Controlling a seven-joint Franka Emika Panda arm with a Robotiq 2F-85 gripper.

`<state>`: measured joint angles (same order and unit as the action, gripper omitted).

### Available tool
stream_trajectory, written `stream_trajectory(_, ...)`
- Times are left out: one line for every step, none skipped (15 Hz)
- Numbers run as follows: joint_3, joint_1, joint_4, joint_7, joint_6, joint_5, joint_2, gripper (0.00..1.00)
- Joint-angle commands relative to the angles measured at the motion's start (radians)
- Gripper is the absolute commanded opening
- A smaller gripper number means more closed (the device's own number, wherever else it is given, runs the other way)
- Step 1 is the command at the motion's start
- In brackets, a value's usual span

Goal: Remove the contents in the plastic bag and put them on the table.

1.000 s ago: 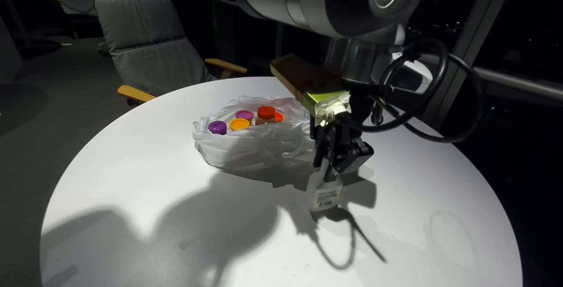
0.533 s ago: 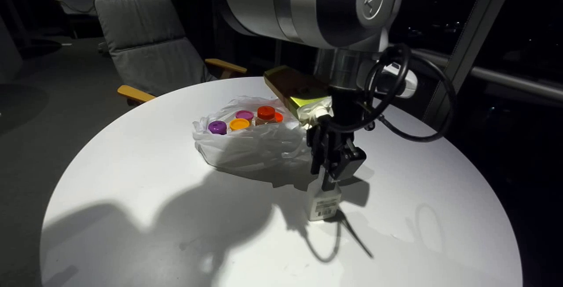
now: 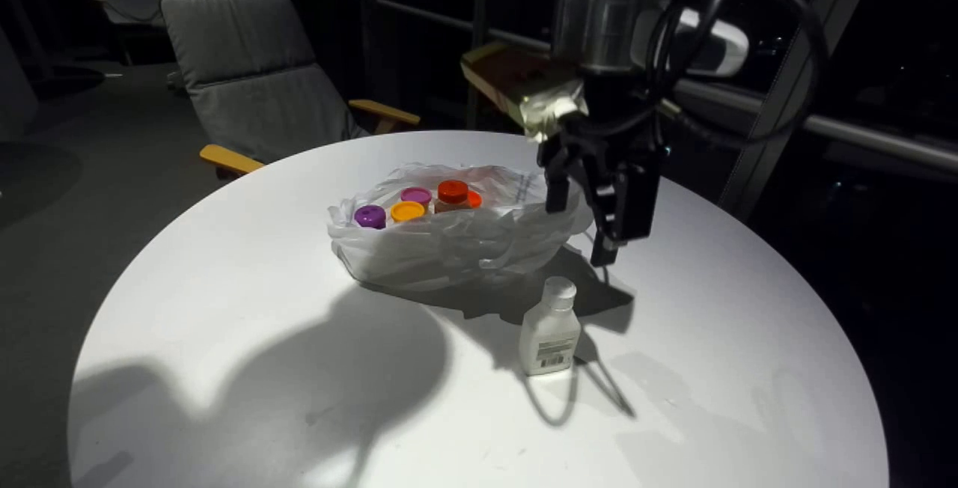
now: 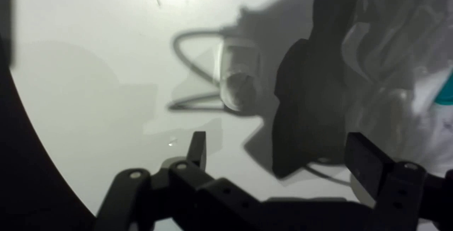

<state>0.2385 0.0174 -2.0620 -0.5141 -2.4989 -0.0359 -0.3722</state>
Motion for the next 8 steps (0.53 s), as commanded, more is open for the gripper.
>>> stream_trajectory(-0.043, -0.060, 0.028, -0.042, -0.013, 0.035, 0.064, 1.00)
stream_trajectory(-0.063, -0.075, 0.041, -0.033, -0.011, 0.041, 0.068, 1.00)
stream_trajectory(-0.088, -0.093, 0.076, -0.026, -0.009, 0.049, 0.042, 1.00)
stream_trajectory(-0.110, -0.110, 0.103, -0.017, -0.012, 0.056, 0.019, 0.99)
stream_trajectory(-0.131, -0.128, 0.128, -0.006, -0.019, 0.069, -0.006, 1.00)
stream_trajectory(-0.143, -0.149, 0.162, -0.007, -0.015, 0.088, -0.038, 1.00)
stream_trajectory(-0.156, -0.165, 0.192, -0.007, -0.021, 0.098, -0.067, 1.00)
stream_trajectory(-0.165, -0.179, 0.230, -0.014, -0.038, 0.095, -0.105, 1.00)
